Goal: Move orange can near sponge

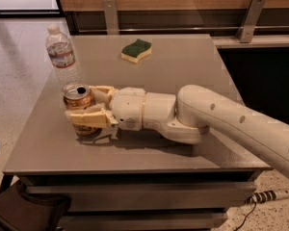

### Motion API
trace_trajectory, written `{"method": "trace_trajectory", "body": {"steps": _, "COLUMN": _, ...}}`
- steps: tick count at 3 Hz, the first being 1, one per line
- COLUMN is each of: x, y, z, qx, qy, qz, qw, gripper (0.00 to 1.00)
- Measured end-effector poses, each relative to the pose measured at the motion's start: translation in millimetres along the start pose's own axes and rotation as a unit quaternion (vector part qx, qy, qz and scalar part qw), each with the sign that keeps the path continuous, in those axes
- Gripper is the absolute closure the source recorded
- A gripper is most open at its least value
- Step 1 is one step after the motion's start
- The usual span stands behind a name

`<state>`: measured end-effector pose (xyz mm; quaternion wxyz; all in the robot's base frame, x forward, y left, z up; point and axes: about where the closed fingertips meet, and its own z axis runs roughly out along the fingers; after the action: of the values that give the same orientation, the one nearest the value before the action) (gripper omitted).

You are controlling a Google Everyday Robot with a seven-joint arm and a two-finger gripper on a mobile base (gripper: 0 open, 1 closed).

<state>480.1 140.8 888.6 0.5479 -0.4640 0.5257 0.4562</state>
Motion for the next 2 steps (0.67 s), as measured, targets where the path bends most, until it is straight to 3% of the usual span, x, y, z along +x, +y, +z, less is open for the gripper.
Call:
{"method": "trace_trajectory", "body": {"steps": 1, "x": -4.6, "y": -31.7, "z": -21.7, "qx": 0.020, "qy": -0.011, "qz": 0.011, "qw": 0.9997, "gripper": 1.00}}
{"method": "trace_trajectory", "body": {"steps": 2, "x": -5.8, "y": -83.4, "z": -58.5, "qx": 0.062, "qy": -0.015, "qz": 0.037, "qw": 0.9973, "gripper": 1.00}}
